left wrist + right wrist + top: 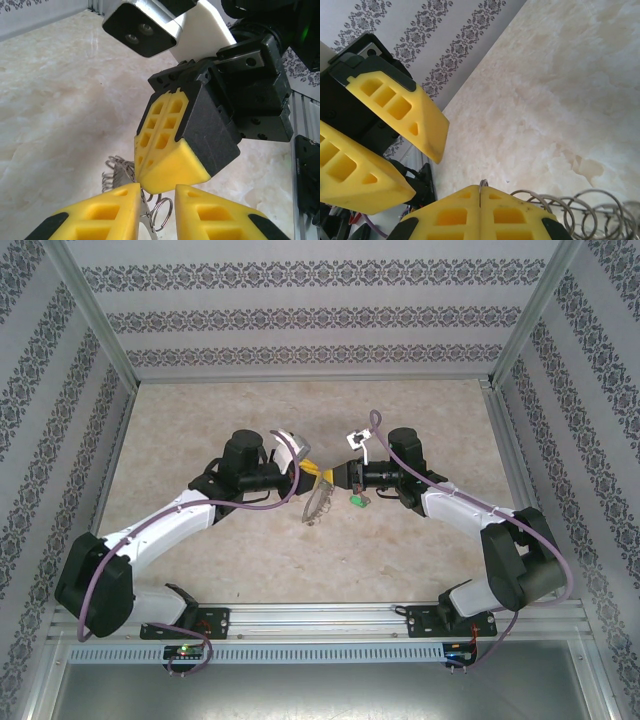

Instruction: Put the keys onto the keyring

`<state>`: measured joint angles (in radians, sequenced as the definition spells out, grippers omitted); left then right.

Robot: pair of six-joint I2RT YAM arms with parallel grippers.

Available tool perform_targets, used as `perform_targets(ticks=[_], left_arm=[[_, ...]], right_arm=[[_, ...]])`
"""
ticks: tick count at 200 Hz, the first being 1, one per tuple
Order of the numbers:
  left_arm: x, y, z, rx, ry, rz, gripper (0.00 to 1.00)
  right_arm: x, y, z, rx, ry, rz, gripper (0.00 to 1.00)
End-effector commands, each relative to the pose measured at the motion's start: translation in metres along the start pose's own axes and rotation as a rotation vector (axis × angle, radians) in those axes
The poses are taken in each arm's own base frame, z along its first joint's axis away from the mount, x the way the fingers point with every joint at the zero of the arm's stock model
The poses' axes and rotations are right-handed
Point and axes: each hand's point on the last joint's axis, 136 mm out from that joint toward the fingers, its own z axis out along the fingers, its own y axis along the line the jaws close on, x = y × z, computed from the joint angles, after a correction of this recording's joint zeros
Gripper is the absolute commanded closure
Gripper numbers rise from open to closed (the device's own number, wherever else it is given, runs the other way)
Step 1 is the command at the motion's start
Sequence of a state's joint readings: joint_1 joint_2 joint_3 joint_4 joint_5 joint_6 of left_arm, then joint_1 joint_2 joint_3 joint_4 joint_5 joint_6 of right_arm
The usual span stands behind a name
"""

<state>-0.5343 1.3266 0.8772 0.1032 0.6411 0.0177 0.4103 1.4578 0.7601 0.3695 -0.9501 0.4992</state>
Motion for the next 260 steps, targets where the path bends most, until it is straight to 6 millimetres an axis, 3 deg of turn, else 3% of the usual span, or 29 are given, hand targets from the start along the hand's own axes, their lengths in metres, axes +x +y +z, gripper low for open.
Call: perform_targets(ticks=[1,83,124,168,198,260], left_arm=[[-0.004,-0.002,-0.005,0.015,-0.028,-0.004,0.75],[0.009,0.0,-0.005,-0.003,0.004,-0.1,0.75],[0.001,-0.006,-0.014,0.002,-0.026,-0.083,0.75],[-0.008,-0.025,-0.017,0.11,0.008,-0.032,0.75],[-0.014,-0.033,-0.013,0.179,0.046,-0.03,0.67],[-0.028,-0.025,-0.003,0.178,0.058,-0.074,0.6]], right_arm=[[-0.02,0.017,-0.003,-0.023,-0.038,-0.058,1.0],[-0.03,0.022,-0.003,-0.022,-0.055,-0.058,1.0],[-0.033,0.026,-0.003,-0.036,-0.048,-0.064,1.0],[-0.036,0.033,0.0,-0.067,-0.033,-0.066,1.0],[-0.039,0.038,0.0,-0.082,-0.027,-0.072,1.0],[-0.042,0.045,-0.002,-0.086,-0.028,-0.084,1.0]])
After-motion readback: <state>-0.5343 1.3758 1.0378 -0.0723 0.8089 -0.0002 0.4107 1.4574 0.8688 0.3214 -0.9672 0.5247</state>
